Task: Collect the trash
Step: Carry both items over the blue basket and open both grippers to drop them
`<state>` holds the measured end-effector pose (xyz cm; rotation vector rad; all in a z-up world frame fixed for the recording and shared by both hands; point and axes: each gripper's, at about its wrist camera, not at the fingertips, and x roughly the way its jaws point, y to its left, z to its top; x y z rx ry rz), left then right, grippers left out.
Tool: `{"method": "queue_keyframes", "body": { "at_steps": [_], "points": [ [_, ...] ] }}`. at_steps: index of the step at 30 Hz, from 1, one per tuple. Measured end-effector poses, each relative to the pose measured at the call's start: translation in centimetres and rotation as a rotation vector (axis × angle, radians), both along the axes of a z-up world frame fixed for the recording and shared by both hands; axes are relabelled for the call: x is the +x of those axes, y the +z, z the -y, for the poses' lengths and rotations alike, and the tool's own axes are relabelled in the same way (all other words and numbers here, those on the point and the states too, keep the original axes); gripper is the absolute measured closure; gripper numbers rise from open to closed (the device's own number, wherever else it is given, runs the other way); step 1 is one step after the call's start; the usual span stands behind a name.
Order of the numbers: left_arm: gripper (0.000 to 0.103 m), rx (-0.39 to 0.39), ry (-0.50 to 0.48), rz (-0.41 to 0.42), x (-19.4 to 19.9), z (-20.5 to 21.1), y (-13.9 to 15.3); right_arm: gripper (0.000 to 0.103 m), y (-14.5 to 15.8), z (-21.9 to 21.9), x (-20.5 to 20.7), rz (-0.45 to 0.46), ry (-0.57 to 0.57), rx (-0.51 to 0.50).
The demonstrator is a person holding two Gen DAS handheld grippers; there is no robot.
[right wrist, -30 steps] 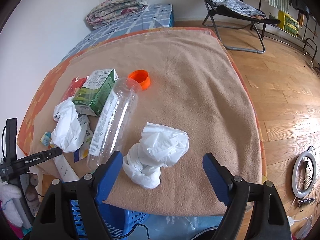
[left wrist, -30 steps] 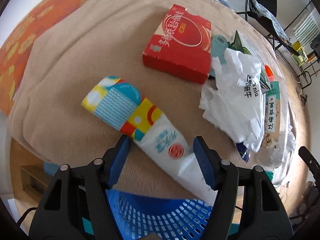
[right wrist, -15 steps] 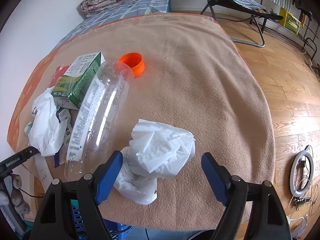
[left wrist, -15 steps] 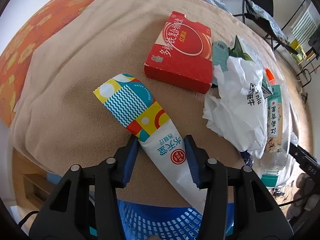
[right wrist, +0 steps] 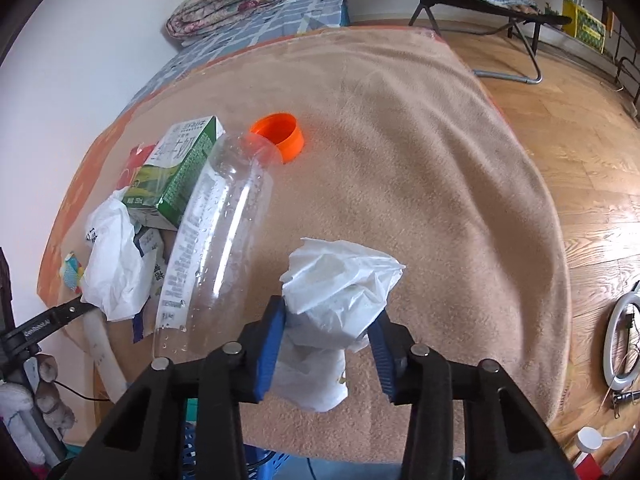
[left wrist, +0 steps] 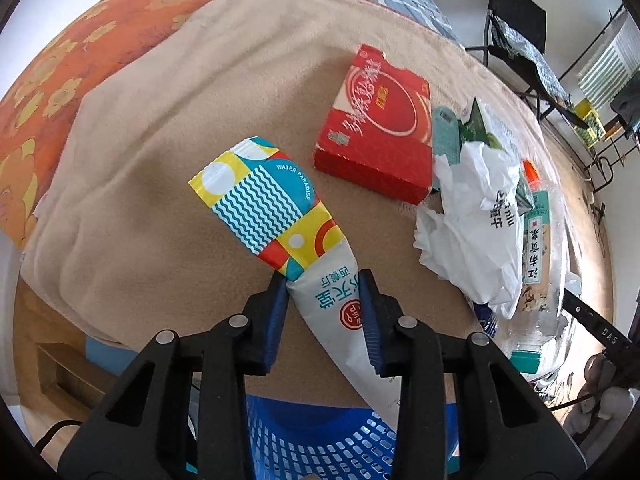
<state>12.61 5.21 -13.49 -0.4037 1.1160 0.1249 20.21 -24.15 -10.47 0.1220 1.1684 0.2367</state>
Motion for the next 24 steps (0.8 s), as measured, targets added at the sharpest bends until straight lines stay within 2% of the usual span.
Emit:
{"method": "queue_keyframes", "body": {
  "at_steps": [5,12,19,24],
  "points": [
    [0.069,0.012,-0.005,0.054,-1.0,-0.7,1.6,0.062,1.3,1.4,-0.9,0.040,-0.033,0.023],
    [0.069,0.026,-0.031,0.105,-3.6,-1.6,3.4,0.063,5.0,2.6,-4.5,0.146,-0.025,0.070],
    [0.069,0.031,-0.053,0.153,-7.1,-1.1,5.0,0.063,9.2,0.9,-8.6,0.282,0.068,0.080],
    [0.069,0.122,-0.135,0.218,-9.4,1.5,6.3,0.062,9.9,-2.4,-11.8,0.331,0.192,0.068]
  ]
}}
